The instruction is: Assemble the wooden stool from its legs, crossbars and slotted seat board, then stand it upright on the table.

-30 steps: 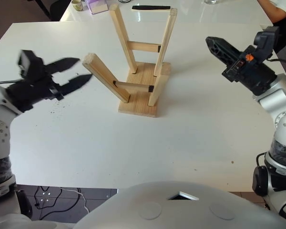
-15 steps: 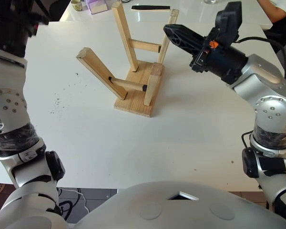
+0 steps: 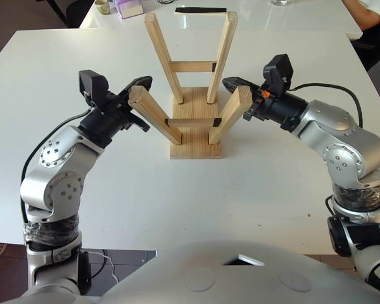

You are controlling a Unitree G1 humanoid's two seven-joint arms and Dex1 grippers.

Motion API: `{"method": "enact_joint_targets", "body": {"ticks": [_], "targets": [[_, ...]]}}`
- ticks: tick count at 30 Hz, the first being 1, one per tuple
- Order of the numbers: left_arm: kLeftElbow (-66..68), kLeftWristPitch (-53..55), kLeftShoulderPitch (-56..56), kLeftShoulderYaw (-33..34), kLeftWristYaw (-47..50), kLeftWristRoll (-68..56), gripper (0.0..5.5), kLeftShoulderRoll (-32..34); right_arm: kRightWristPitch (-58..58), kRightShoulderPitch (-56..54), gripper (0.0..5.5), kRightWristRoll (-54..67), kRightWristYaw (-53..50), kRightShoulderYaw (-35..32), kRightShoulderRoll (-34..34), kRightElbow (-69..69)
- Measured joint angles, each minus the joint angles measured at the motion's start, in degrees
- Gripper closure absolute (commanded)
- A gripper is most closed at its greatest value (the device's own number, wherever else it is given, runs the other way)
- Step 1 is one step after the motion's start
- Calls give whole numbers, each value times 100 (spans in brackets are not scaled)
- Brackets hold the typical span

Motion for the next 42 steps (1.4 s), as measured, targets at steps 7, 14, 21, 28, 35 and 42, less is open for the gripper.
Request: {"method": "enact_joint_targets", "body": {"ticks": [7,14,21,28,35,42], "targets": [[157,-118,-922,1117,914,-609,547,-48,43,-683,550,839,-333,-1373,171,557],[-487,166,-2689,1048,2555,-3505,547,187,507,-1736,550,3617,-1018,-1543,795,-42],[-238,478,-2925,547,2910,-3946,547,415,535,-2295,550,3661,-1202,-1023,933,136],[-294,560,-2148,-93,2839,-3751,547,101,382,-1404,550,2900,-472,-501,459,0],[-237,-101,-886,-350,2046,-2793,547,-374,-683,-718,550,1379,411,452,110,135],[19,-345,-1192,158,2155,-2829,547,-527,-312,-1211,550,2918,-290,-756,596,628]]}}
